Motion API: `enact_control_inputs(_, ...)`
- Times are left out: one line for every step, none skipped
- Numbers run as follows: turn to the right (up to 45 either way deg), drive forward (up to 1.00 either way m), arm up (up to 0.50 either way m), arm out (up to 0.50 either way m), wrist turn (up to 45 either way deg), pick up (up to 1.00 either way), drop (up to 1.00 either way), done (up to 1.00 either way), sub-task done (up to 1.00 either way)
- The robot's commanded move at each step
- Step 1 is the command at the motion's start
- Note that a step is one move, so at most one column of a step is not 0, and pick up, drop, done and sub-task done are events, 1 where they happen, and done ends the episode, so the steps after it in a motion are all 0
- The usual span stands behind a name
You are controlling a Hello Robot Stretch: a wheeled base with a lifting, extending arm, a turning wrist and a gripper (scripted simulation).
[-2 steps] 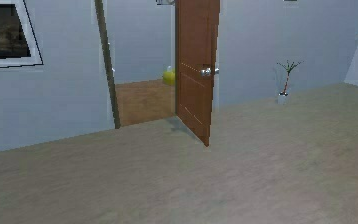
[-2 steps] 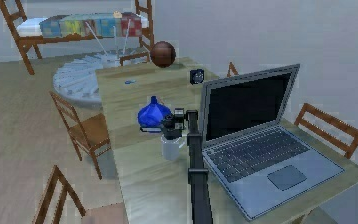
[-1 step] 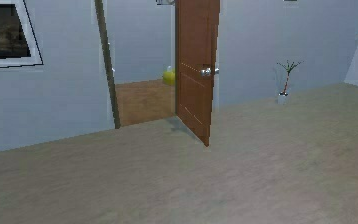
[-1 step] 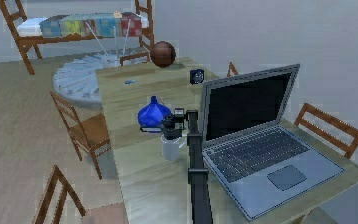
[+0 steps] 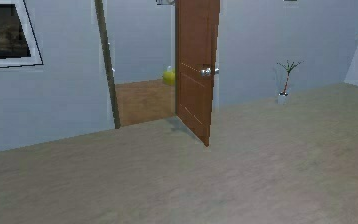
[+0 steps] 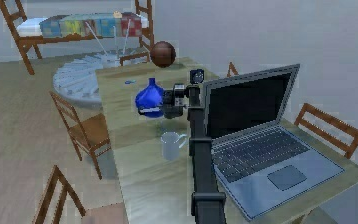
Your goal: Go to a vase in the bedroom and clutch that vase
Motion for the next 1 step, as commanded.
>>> enact_control_inputs(0.0,0.0,0.0,0.0,0.0,0.0,0.0,1.0,0.0)
